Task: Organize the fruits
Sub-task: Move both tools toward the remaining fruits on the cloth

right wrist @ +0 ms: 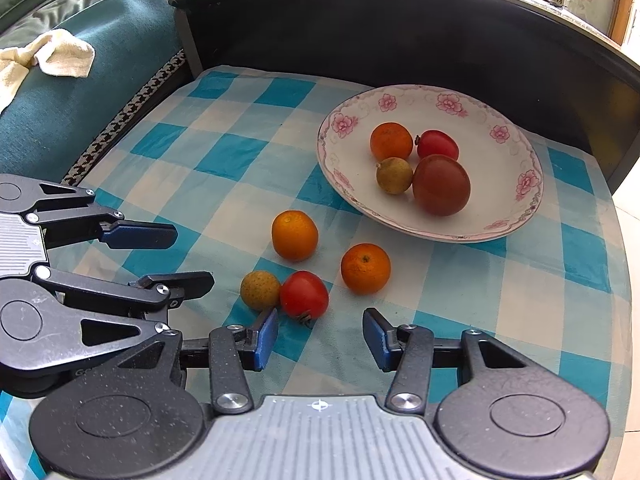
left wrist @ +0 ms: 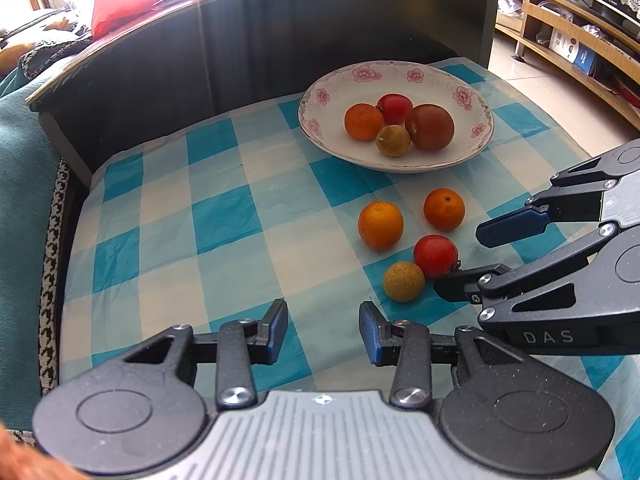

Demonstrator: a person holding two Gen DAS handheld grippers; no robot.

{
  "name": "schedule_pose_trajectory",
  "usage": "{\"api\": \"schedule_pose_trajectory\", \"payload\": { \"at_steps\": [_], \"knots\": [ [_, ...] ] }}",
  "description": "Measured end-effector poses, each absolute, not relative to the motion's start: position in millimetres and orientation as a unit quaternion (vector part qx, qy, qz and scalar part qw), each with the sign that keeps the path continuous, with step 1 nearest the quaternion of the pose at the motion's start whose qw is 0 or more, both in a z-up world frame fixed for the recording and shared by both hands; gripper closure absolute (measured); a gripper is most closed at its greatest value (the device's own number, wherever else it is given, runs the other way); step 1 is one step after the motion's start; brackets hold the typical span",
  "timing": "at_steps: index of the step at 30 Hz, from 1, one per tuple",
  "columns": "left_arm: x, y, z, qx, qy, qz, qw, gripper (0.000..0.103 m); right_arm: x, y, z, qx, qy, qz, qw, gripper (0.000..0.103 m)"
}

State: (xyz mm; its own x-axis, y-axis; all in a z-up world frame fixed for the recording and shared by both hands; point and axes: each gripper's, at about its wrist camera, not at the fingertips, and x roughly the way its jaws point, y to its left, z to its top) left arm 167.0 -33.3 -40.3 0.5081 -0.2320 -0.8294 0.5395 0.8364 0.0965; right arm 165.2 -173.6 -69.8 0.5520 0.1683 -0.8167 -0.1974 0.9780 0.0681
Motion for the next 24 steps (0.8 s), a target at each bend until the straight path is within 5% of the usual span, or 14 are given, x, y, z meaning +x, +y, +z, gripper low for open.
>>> {"api": "schedule_pose_trajectory", "payload": {
  "at_steps": [12,18,21,24],
  "knots": [
    [167.3,-31.7,-41.3,0.176,0.442,-0.227,0.85,0.054,167.7,-170.7,-76.2,-0.016,0.472,0.109,0.875,0.063],
    [166.2,-29.5,-42.1,0.177,0.441,-0.228,0.85,0.054,168.5,-174.5,-76.1,-0.01,0.474,0.104,0.874,0.075],
    [165.8,-28.5,-41.6,0.173,0.441,-0.234,0.849,0.054,167.8,-176.8,-76.2,0.011,0.479,0.118,0.87,0.094],
    [164.1,-28.3,-40.9,0.171,0.439,-0.243,0.848,0.054,166.9,-174.2,-75.8,0.006,0.481,0.12,0.868,0.094]
  ]
}}
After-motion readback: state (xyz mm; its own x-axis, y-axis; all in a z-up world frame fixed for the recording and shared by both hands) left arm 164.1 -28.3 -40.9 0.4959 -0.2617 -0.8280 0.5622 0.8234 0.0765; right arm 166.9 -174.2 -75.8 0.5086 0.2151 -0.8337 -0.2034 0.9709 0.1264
